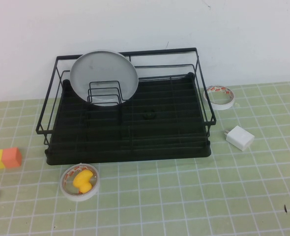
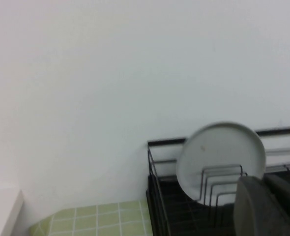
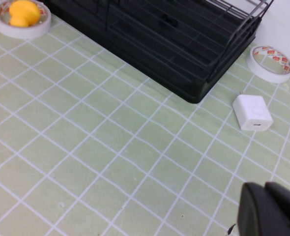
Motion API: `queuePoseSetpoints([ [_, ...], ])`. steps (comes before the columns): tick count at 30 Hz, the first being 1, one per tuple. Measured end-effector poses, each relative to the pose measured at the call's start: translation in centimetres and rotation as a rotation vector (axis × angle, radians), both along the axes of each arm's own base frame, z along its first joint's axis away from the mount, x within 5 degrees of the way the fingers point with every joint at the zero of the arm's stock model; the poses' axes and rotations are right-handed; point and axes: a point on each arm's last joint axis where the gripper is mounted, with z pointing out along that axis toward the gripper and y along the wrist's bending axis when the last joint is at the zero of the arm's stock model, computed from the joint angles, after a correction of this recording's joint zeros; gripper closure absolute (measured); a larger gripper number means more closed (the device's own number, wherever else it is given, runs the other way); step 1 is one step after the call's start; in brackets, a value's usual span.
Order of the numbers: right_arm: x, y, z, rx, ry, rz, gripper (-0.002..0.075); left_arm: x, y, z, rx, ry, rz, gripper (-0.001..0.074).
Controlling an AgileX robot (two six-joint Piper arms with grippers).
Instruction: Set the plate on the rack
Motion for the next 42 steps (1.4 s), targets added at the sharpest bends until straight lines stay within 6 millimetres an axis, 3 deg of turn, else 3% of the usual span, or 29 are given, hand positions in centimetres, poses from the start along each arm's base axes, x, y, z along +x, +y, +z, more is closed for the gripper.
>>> queuePoseSetpoints([
  [7, 0.0, 0.0, 0.0, 0.000, 0.000, 0.000, 0.0725, -2.5, 1.1, -1.6, -0.039, -0.090, 0.027, 0.0737],
  [24, 0.0, 0.0, 0.0, 0.002, 0.001, 0.000, 0.0726, -3.3, 1.4, -7.2, -0.080, -0.082, 0.150, 0.0736],
  [37, -0.1, 0.0, -0.1, -0.005, 0.018, 0.004, 0.0726, -3.3, 1.9, -7.4, -0.097, -0.073, 0.202, 0.0736],
  [42, -0.1, 0.0, -0.2, -0.006, 0.020, 0.004, 0.0726, -3.3, 1.8, -7.2, -0.105, -0.149, 0.199, 0.0736],
])
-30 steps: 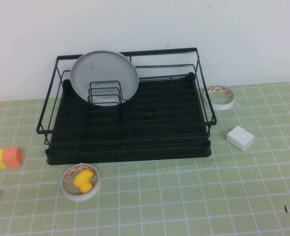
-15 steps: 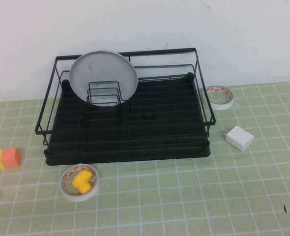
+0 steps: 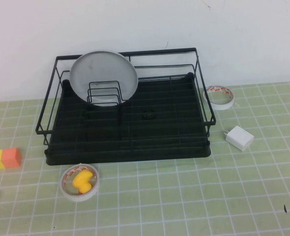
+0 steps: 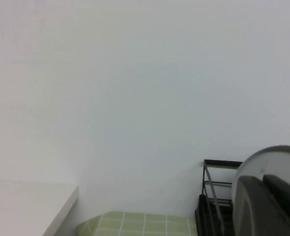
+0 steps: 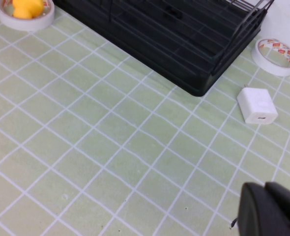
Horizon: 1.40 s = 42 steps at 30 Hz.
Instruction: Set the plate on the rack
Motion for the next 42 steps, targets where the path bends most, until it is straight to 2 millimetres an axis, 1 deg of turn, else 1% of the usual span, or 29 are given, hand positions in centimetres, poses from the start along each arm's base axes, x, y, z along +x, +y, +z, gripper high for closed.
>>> queuePoseSetpoints([
  [3, 0.0, 0.0, 0.0, 0.000, 0.000, 0.000, 0.0726, 0.2, -0.3, -0.8, 0.010, -0.016, -0.015, 0.0736],
  [6, 0.0, 0.0, 0.0, 0.000, 0.000, 0.000, 0.0726, 0.4, -0.6, -2.0, -0.047, 0.048, -0.050, 0.0736],
  [8, 0.0, 0.0, 0.0, 0.000, 0.000, 0.000, 0.0726, 0.5, -0.9, -2.9, -0.074, 0.153, -0.080, 0.0736],
  [11, 0.0, 0.0, 0.0, 0.000, 0.001, 0.000, 0.0726, 0.4, -1.4, -5.1, -0.098, 0.389, -0.123, 0.0736],
  [12, 0.0, 0.0, 0.0, 0.000, 0.001, 0.000, 0.0726, 0.3, -1.4, -5.5, -0.100, 0.439, -0.125, 0.0736],
  [20, 0.0, 0.0, 0.0, -0.002, 0.004, 0.001, 0.0726, 0.2, -1.4, -5.7, -0.093, 0.462, -0.123, 0.0737],
  [27, 0.0, 0.0, 0.0, -0.002, 0.004, 0.001, 0.0726, 0.2, -1.7, -5.7, -0.021, 0.470, -0.198, 0.0736],
  [30, 0.0, 0.0, 0.0, -0.002, 0.004, 0.001, 0.0726, 0.1, -1.8, -5.7, -0.022, 0.471, -0.223, 0.0736],
  [42, -0.1, 0.0, -0.2, -0.009, 0.022, 0.005, 0.0726, 0.2, -1.7, -5.7, -0.055, 0.471, -0.211, 0.0736],
])
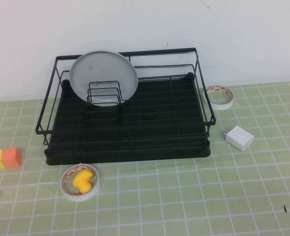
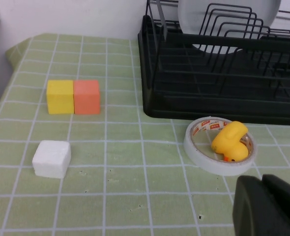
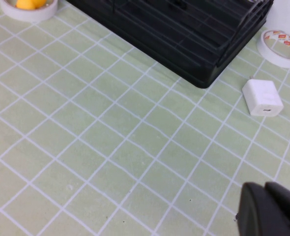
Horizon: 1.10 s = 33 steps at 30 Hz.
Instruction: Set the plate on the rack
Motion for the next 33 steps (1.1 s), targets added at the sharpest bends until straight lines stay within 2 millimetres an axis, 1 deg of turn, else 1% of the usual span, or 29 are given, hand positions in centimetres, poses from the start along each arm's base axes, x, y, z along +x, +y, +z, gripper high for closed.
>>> queuePoseSetpoints([
  [26, 0.0, 0.0, -0.1, -0.004, 0.009, -0.001, 0.0726, 0.0, 0.0, 0.0, -0.004, 0.001, 0.002, 0.0737],
  [30, -0.1, -0.9, 0.2, 0.006, -0.016, -0.093, 0.0726, 0.0, 0.0, 0.0, -0.004, 0.001, 0.002, 0.0737],
  [33, -0.6, -1.9, 0.6, 0.021, -0.075, -0.209, 0.0726, 0.0, 0.0, 0.0, -0.004, 0.001, 0.002, 0.0737],
])
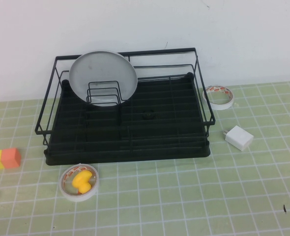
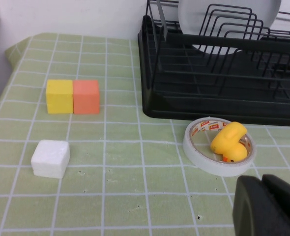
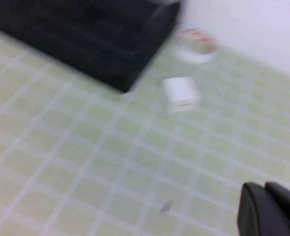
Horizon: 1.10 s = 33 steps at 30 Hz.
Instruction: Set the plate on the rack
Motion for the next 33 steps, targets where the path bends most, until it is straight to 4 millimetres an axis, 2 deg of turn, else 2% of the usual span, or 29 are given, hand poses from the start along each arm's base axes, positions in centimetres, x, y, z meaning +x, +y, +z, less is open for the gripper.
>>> queuePoseSetpoints([
  [7, -1.5, -1.5, 0.9, -0.013, -0.136, -0.200, 0.0726, 0.0, 0.0, 0.0, 0.000, 0.000, 0.000, 0.0737],
  [18, -1.9, -1.8, 1.0, -0.051, -0.162, -0.221, 0.0726, 0.0, 0.0, 0.0, 0.000, 0.000, 0.000, 0.0737],
  [22, -1.9, -2.4, 0.9, -0.186, -0.169, -0.243, 0.0726, 0.0, 0.0, 0.0, 0.000, 0.000, 0.000, 0.0737],
  [24, -1.9, -2.7, 0.9, -0.188, -0.171, -0.275, 0.0726, 0.0, 0.0, 0.0, 0.000, 0.000, 0.000, 0.0737],
  [29, -1.3, -2.8, -0.6, -0.014, -0.186, -0.355, 0.0726, 0.0, 0.0, 0.0, 0.000, 0.000, 0.000, 0.0737],
  [31, -0.9, -2.7, -2.0, 0.069, -0.206, -0.377, 0.0726, 0.0, 0.0, 0.0, 0.000, 0.000, 0.000, 0.0737],
  [33, -0.5, -2.7, -4.1, 0.117, -0.218, -0.384, 0.0726, 0.0, 0.0, 0.0, 0.000, 0.000, 0.000, 0.0737],
])
